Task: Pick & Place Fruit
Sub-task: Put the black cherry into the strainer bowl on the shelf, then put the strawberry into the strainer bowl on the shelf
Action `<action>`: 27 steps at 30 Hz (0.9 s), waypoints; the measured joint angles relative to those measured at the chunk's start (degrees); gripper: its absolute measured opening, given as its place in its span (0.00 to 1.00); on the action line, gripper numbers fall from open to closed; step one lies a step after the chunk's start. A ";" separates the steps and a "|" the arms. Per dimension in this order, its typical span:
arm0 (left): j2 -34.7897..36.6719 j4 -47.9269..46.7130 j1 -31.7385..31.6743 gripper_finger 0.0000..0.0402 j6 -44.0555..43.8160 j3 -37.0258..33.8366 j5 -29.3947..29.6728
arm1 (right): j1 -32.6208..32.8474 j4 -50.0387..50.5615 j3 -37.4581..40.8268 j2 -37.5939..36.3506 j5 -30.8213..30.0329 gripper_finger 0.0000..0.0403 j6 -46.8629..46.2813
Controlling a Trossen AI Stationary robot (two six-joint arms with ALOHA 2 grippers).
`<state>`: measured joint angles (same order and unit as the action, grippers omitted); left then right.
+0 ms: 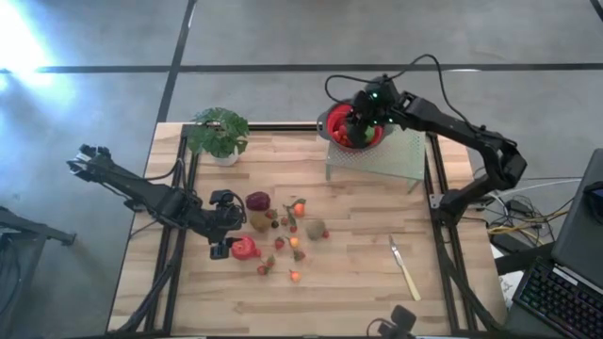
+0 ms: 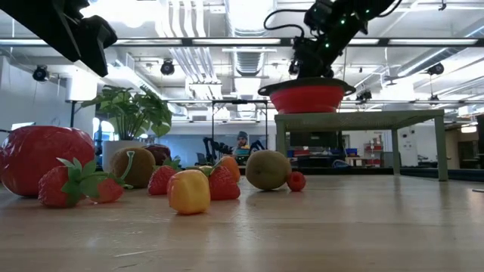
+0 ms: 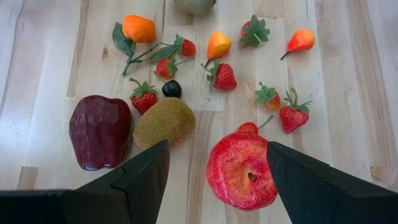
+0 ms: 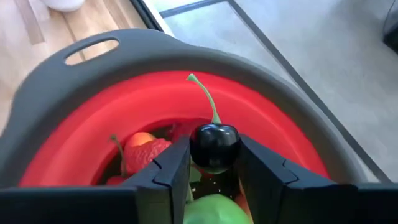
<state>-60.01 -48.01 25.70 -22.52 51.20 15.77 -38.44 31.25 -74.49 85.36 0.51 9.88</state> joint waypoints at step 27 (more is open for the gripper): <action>0.00 0.00 0.01 0.68 0.00 0.00 -0.01 | -2.51 3.34 -1.09 1.81 -0.48 0.43 -1.94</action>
<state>-60.01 -48.01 25.71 -22.52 51.20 15.76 -40.95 34.59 -75.58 87.18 0.03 7.94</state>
